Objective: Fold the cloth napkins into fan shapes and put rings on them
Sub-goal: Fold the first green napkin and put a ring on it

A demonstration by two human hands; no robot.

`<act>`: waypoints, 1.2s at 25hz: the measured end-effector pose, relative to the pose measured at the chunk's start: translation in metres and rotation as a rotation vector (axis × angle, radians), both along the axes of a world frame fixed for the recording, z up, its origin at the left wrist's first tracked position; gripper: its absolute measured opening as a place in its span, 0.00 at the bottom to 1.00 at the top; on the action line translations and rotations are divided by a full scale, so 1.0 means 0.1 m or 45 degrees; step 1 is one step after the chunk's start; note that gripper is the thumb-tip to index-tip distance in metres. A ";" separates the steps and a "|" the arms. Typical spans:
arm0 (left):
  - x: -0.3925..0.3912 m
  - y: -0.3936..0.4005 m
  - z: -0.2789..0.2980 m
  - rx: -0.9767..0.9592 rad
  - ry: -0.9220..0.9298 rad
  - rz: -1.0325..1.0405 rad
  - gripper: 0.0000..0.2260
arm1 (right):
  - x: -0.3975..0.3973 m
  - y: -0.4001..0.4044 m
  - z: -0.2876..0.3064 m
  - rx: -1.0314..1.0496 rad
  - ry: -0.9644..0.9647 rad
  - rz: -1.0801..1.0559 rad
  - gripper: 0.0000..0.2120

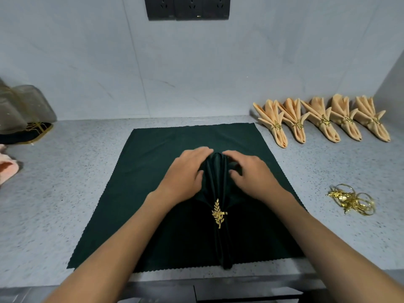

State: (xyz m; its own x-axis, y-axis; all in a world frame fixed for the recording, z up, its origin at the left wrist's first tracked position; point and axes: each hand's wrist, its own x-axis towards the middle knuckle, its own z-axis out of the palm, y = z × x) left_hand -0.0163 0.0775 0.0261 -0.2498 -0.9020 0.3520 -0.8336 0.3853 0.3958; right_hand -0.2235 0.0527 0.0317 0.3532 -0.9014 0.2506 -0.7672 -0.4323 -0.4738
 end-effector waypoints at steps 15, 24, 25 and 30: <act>0.43 0.71 -0.53 -0.018 0.245 0.301 0.08 | -0.11 0.83 -0.23 -0.107 -0.149 -0.491 0.21; -0.07 0.60 -0.66 -0.018 0.005 0.009 0.10 | 0.18 0.78 -0.27 0.075 0.287 -0.559 0.16; -0.10 0.60 -0.67 -0.029 0.018 0.022 0.06 | 0.03 0.70 -0.29 0.055 0.297 -0.604 0.16; -0.14 0.64 -0.71 -0.089 -0.036 0.050 0.04 | -0.90 0.28 -0.37 -0.115 0.372 -0.872 0.17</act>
State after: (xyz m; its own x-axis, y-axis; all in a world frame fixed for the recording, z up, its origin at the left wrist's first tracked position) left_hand -0.0298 0.1415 -0.0444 -0.2259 -0.8849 0.4073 -0.8591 0.3781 0.3449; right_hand -0.3132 0.0810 -0.0054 -0.2163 -0.9238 0.3160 -0.9677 0.1598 -0.1951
